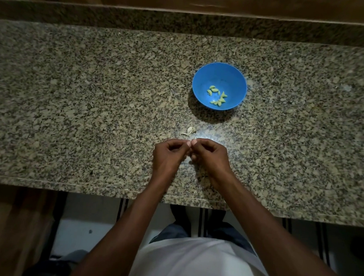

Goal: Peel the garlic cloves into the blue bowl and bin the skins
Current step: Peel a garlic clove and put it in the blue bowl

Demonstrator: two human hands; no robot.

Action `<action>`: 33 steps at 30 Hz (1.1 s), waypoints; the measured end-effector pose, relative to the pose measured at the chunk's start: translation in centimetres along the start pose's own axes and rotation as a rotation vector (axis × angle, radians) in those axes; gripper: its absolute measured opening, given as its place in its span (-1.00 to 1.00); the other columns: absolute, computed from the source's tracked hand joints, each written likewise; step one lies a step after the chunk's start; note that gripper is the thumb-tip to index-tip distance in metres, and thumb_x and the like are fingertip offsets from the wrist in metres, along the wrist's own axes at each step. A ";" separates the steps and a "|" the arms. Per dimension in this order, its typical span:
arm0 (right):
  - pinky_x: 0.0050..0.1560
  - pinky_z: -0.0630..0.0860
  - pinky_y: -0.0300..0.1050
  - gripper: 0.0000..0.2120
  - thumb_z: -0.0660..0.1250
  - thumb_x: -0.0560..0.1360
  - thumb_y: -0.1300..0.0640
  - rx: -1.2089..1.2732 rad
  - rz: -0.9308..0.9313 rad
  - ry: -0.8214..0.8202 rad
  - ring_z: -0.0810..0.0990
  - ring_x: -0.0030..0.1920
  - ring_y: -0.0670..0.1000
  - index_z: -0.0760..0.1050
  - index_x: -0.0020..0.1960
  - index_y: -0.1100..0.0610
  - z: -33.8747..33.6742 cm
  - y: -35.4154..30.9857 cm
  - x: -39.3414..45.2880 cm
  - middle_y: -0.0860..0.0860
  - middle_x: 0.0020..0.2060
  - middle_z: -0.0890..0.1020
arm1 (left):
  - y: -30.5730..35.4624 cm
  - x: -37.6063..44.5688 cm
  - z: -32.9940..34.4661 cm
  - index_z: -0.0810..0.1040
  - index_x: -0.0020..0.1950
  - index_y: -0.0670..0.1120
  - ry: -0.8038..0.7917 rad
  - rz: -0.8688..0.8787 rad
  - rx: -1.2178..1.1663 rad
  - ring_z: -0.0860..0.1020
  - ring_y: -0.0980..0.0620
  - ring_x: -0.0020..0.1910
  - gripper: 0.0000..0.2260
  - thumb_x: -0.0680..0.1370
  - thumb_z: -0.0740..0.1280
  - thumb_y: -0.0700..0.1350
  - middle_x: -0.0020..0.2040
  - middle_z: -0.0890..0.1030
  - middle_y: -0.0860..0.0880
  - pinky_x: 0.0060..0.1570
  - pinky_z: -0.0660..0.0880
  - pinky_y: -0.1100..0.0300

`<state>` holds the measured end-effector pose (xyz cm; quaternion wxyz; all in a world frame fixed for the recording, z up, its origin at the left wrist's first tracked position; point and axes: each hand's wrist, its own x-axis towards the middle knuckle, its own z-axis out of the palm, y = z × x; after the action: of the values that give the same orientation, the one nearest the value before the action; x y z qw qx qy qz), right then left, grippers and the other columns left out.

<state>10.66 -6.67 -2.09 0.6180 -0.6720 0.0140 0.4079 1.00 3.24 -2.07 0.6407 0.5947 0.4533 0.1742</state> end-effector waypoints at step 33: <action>-0.09 0.70 0.11 -0.86 0.41 0.49 0.30 -1.015 -0.540 -0.054 0.73 -0.18 0.03 0.75 -0.04 0.23 -4.3 -3.0 3.3 0.10 -0.16 0.77 | -1.1 1.4 -0.9 0.77 -0.02 -0.07 -0.074 0.282 0.636 0.63 0.18 -0.10 -0.92 0.50 0.56 -0.15 -0.02 0.73 0.03 -0.13 0.47 0.46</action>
<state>16.76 -7.94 -1.91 0.3003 -0.8535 -0.3715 0.2081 0.64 4.58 -3.46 0.4090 0.8272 0.3747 0.0897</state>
